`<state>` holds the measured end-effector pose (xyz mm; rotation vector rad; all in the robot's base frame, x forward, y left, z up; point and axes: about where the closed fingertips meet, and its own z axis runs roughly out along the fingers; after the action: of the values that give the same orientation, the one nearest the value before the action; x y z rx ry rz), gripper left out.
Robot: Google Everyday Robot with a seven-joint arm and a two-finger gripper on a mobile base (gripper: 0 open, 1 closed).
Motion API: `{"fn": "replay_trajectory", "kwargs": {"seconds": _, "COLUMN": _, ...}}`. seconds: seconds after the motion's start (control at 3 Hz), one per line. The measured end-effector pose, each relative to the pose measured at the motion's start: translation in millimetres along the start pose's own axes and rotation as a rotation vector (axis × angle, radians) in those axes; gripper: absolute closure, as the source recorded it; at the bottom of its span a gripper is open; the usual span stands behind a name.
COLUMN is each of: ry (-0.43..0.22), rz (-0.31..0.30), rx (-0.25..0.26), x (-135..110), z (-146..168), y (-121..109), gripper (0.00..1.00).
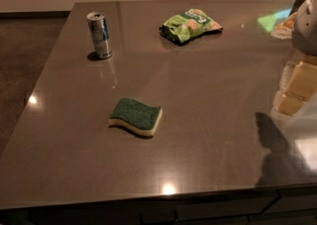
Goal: Move sponge near green rice chip bag
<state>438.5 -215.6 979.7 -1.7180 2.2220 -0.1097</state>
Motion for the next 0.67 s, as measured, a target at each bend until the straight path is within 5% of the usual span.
{"fn": "replay_trajectory", "kwargs": {"seconds": 0.33, "ry": -0.009, "rz": -0.005, "rx": 0.0, "x": -4.0, "z": -0.7, "y": -2.5, "gripper": 0.0}}
{"fn": "replay_trajectory", "kwargs": {"seconds": 0.67, "ry": -0.079, "rz": -0.036, "rx": -0.03, "x": -37.0, "z": 6.5, "y": -2.1, "gripper": 0.0}}
